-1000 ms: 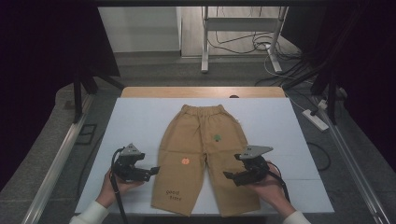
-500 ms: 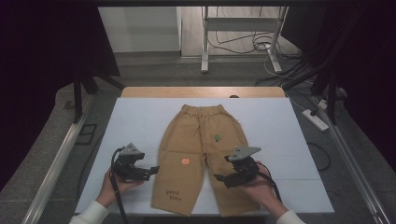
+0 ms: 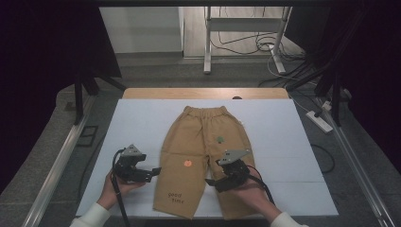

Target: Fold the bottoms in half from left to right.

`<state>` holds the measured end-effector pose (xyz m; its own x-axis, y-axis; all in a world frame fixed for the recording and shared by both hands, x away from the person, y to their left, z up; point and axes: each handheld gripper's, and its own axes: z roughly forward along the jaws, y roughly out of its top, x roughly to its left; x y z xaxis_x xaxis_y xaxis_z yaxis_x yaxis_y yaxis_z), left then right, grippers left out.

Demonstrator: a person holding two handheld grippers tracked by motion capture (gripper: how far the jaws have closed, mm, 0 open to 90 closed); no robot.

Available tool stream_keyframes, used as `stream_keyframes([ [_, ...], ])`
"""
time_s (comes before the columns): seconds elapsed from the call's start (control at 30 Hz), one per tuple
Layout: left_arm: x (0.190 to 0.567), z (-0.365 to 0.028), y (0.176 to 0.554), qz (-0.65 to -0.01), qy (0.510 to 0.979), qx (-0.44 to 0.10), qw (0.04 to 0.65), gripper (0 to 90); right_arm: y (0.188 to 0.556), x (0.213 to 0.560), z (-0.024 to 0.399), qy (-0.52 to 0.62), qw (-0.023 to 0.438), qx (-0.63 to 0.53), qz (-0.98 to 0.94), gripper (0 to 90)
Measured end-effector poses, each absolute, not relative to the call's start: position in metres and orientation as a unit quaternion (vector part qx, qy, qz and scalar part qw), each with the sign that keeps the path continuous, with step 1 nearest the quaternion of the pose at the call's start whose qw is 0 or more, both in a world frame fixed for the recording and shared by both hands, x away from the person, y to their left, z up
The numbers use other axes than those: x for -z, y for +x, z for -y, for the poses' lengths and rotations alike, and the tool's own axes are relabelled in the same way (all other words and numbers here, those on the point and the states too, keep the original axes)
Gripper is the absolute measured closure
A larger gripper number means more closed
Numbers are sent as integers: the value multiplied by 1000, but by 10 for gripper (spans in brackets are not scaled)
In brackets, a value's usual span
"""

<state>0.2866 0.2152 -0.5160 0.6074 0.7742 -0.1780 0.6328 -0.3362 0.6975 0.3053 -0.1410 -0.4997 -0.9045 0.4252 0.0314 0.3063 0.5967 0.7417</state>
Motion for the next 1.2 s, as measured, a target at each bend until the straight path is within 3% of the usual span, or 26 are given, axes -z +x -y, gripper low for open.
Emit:
stream_keyframes([
  [1.2, 516, -217, 290, -439, 808, -93, 383, 119, 288, 511, 75, 150, 37, -391, -907, 199],
])
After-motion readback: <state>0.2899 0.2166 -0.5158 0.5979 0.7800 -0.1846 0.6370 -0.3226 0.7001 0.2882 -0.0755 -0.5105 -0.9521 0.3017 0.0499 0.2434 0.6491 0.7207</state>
